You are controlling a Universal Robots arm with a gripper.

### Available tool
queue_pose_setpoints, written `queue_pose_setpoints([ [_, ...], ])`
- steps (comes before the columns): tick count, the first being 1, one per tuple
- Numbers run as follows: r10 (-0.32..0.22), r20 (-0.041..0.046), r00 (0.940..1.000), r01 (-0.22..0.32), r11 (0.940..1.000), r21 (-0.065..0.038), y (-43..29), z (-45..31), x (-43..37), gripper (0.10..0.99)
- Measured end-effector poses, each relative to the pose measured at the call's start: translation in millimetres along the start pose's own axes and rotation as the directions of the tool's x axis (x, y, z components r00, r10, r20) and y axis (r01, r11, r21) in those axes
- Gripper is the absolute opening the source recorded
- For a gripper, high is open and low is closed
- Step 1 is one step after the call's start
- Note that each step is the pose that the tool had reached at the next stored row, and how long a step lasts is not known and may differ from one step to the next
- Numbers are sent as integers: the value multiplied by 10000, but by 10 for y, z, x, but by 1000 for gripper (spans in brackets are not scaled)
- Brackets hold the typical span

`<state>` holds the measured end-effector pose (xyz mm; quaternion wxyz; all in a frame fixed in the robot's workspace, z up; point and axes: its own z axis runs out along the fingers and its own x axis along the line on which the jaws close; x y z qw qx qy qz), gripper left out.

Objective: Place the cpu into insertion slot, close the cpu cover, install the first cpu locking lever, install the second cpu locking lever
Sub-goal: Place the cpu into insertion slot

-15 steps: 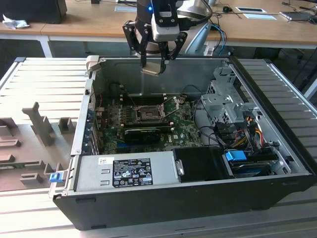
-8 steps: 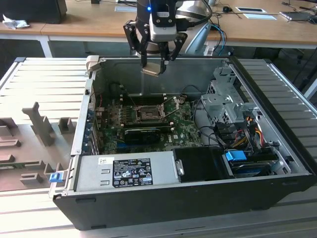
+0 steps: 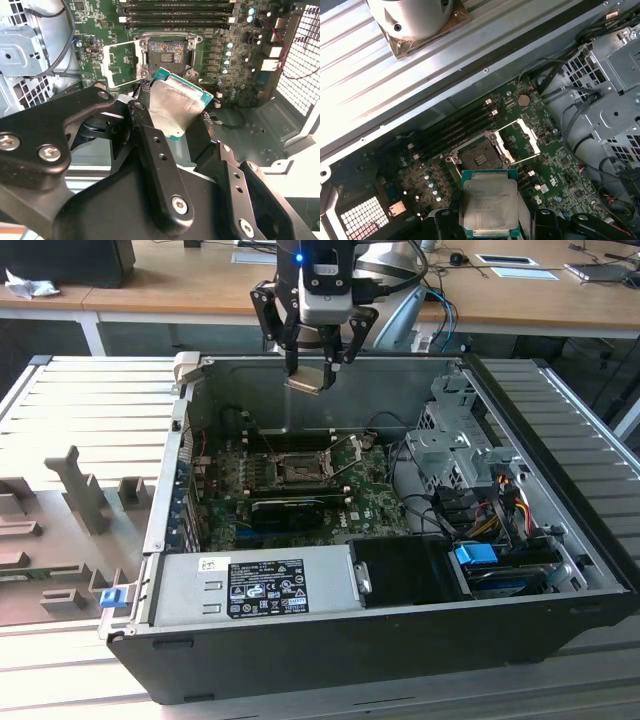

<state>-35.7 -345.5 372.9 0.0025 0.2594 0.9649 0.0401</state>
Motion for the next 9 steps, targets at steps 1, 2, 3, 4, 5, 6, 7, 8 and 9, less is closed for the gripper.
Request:
queue_pose_setpoints([
  [1,50,4,10000,-50,10000,-1,0,0,0,529],
  [2,98,8,10000,-98,10000,-1,0,1,0,529],
  [3,146,12,9999,-146,9999,-3,0,1,0,529],
  [4,192,15,9998,-192,9998,-4,0,2,0,529],
  [5,259,21,9997,-259,9997,-5,0,2,0,529],
  [6,305,24,9995,-305,9995,-6,0,3,0,529],
  [7,359,28,9994,-359,9994,-7,-1,4,1,529],
  [8,429,34,9991,-429,9991,-8,-1,5,1,529],
  [9,496,39,9988,-496,9988,-10,-1,5,1,529],
])
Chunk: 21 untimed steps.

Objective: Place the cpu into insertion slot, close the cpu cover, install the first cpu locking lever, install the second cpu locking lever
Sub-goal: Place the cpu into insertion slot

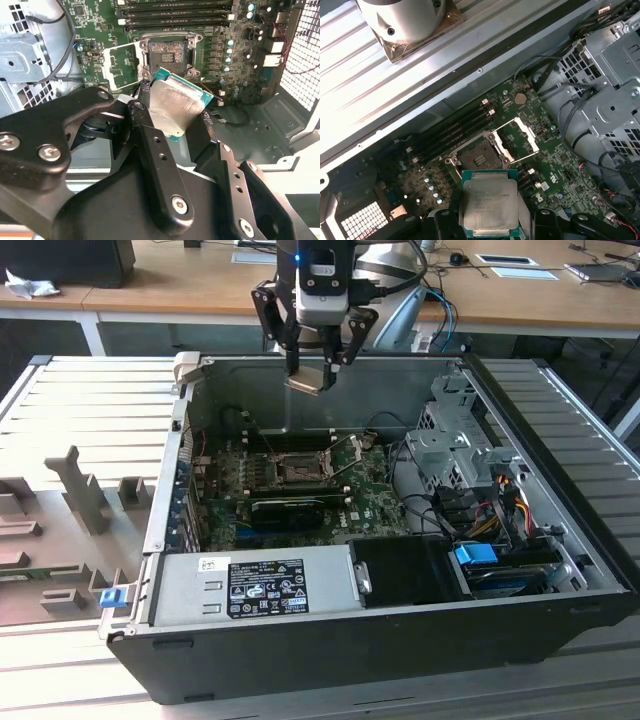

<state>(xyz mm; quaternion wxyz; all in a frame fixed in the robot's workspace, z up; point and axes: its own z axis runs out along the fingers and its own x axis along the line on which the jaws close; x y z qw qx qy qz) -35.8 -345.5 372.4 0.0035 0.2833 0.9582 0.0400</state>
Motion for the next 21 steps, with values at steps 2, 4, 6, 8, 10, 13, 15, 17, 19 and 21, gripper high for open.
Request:
queue_pose_setpoints([
  [2,395,33,9992,-395,9992,-4,0,2,0,529],
  [4,671,57,9977,-671,9977,-7,-1,4,0,529],
  [6,899,76,9959,-899,9960,-9,-1,5,0,529],
  [8,1143,95,9934,-1143,9934,-15,-1,8,0,529],
  [10,1337,110,9910,-1336,9910,-21,-1,10,1,529],
  [13,1562,127,9876,-1562,9877,-26,-2,12,2,529],
  [15,1716,139,9851,-1716,9852,-30,-3,14,4,529],
  [17,1835,148,9829,-1835,9830,-33,-4,16,6,529],
  [19,1946,156,9808,-1946,9809,-37,-6,18,10,529],
  [21,2015,161,9794,-2014,9795,-40,-8,21,12,529],
])
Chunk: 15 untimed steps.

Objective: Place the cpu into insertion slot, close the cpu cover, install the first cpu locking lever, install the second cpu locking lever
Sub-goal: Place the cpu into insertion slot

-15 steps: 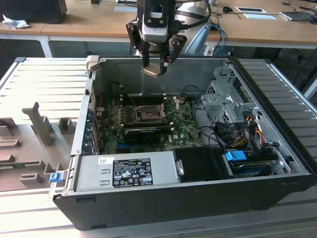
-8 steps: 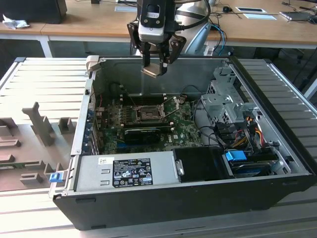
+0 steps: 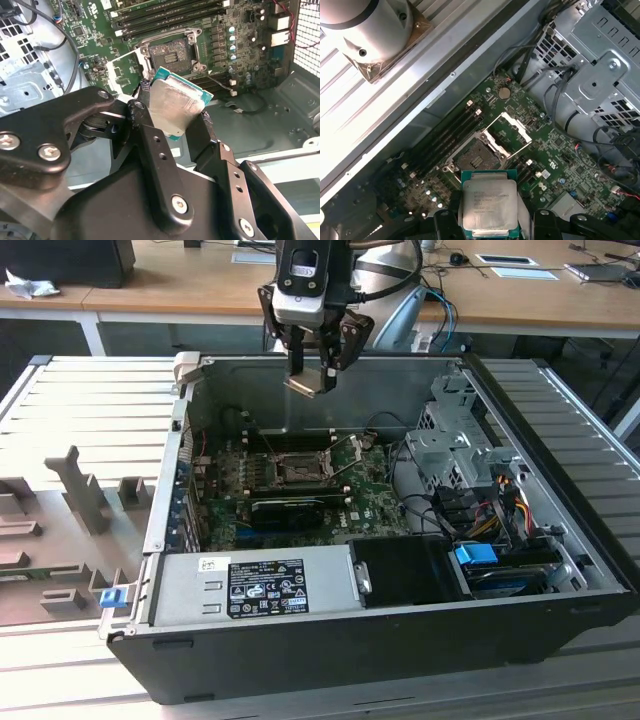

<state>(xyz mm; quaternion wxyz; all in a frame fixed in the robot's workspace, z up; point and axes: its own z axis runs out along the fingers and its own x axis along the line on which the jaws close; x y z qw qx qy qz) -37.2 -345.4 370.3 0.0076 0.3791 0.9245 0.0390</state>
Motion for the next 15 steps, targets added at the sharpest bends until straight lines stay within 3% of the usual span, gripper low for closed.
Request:
queue_pose_setpoints([
  [15,817,64,9966,-817,9967,-15,-9,13,8,529],
])
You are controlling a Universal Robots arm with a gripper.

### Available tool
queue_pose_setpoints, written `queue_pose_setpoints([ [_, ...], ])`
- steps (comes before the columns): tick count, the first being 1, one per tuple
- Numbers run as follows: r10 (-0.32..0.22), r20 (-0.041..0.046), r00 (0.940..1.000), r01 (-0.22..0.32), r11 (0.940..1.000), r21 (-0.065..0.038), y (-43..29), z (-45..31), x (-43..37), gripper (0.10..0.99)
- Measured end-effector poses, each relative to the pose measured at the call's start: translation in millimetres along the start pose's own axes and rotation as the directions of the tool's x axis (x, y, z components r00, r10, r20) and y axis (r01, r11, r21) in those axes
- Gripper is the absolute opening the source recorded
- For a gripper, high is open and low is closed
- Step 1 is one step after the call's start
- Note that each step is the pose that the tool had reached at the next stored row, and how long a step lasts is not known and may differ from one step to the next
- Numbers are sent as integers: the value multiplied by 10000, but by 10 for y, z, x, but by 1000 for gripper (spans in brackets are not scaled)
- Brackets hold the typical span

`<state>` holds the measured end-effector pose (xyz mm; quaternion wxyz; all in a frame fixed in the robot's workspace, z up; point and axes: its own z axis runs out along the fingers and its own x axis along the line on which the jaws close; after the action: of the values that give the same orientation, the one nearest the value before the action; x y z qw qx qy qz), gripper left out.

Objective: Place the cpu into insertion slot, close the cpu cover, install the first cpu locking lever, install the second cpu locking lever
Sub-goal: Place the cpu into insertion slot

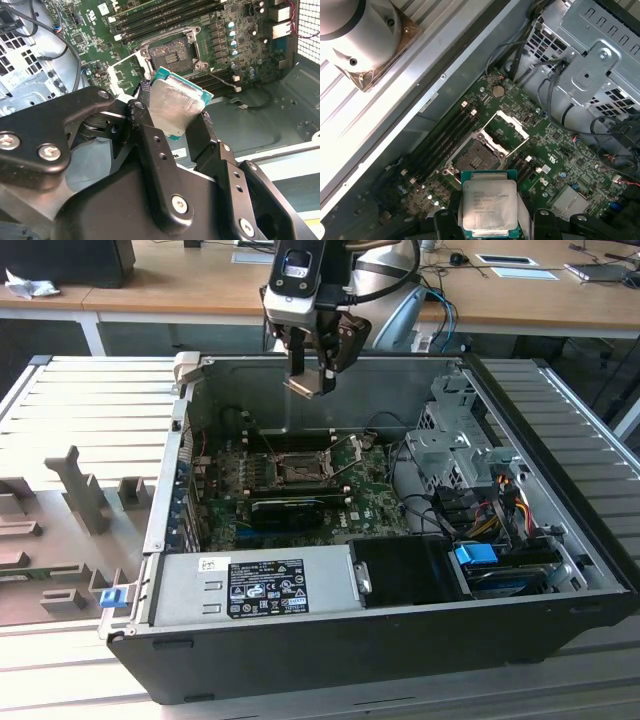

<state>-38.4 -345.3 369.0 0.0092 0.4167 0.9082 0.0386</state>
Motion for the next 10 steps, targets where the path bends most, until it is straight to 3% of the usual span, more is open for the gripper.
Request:
queue_pose_setpoints([
  [10,411,37,9991,-411,9992,-4,-2,23,0,529],
])
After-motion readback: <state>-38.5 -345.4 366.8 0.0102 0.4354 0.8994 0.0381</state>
